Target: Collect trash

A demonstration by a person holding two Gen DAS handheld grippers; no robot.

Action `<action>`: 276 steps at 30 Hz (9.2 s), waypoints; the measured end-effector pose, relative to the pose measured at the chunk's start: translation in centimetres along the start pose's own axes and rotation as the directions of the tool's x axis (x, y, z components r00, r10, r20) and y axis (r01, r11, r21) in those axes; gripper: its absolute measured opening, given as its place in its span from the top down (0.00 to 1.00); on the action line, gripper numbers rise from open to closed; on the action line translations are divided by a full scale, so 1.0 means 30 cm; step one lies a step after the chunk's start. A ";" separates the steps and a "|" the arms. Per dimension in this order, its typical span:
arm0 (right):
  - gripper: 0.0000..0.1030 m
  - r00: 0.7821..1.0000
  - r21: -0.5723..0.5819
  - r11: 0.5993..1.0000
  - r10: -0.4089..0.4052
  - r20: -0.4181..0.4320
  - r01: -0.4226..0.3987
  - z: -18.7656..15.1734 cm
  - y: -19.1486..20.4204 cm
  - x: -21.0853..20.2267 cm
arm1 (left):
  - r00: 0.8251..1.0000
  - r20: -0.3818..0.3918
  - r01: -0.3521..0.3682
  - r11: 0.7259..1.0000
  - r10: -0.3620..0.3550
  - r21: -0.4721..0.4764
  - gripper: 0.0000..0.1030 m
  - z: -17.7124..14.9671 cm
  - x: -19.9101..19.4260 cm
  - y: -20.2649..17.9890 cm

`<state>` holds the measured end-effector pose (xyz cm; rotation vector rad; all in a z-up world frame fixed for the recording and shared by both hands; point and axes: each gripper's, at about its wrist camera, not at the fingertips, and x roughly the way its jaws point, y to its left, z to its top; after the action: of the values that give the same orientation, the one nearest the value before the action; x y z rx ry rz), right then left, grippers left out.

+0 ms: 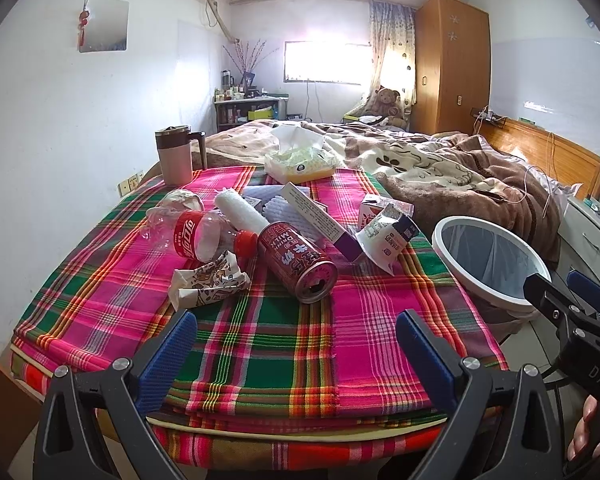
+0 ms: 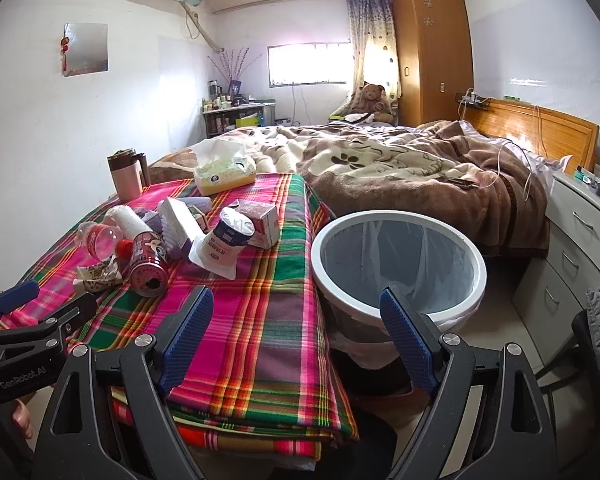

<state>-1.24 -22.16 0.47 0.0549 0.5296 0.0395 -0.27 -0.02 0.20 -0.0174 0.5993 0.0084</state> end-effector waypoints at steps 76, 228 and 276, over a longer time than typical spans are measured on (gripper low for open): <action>0.16 0.997 0.023 0.998 0.064 -0.052 -0.063 0.036 0.018 0.135 | 0.996 -0.084 0.019 0.995 -0.028 -0.102 0.02 0.016 0.136 0.194; 0.29 0.974 0.158 0.968 -0.170 -0.151 0.193 0.173 -0.426 0.310 | 0.884 -0.224 0.448 0.880 -0.410 0.157 0.47 0.288 0.457 -0.621; 0.29 0.969 -0.111 0.974 0.174 -0.175 -0.195 0.265 0.048 0.541 | 0.974 -0.206 0.070 0.989 -0.096 -0.132 0.31 0.179 0.430 0.091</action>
<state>16.74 -20.22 -0.76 -0.0244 0.6846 0.2624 13.36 2.84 -2.68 -0.1661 0.8106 -0.0379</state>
